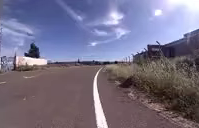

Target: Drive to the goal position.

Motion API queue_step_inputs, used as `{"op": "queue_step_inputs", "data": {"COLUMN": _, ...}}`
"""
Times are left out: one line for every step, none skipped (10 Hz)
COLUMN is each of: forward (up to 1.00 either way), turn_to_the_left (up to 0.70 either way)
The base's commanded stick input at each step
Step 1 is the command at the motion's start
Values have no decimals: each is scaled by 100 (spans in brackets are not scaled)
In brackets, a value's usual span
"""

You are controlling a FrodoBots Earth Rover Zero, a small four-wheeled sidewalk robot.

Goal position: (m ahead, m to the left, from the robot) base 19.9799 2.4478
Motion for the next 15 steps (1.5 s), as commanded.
{"op": "queue_step_inputs", "data": {"forward": 0, "turn_to_the_left": 0}}
{"op": "queue_step_inputs", "data": {"forward": 0, "turn_to_the_left": 0}}
{"op": "queue_step_inputs", "data": {"forward": 0, "turn_to_the_left": 0}}
{"op": "queue_step_inputs", "data": {"forward": 0, "turn_to_the_left": 0}}
{"op": "queue_step_inputs", "data": {"forward": 30, "turn_to_the_left": 0}}
{"op": "queue_step_inputs", "data": {"forward": 56, "turn_to_the_left": 0}}
{"op": "queue_step_inputs", "data": {"forward": 70, "turn_to_the_left": 0}}
{"op": "queue_step_inputs", "data": {"forward": 70, "turn_to_the_left": 0}}
{"op": "queue_step_inputs", "data": {"forward": 70, "turn_to_the_left": 1}}
{"op": "queue_step_inputs", "data": {"forward": 70, "turn_to_the_left": 2}}
{"op": "queue_step_inputs", "data": {"forward": 70, "turn_to_the_left": 35}}
{"op": "queue_step_inputs", "data": {"forward": 70, "turn_to_the_left": 35}}
{"op": "queue_step_inputs", "data": {"forward": 70, "turn_to_the_left": 35}}
{"op": "queue_step_inputs", "data": {"forward": 70, "turn_to_the_left": 35}}
{"op": "queue_step_inputs", "data": {"forward": 70, "turn_to_the_left": 35}}
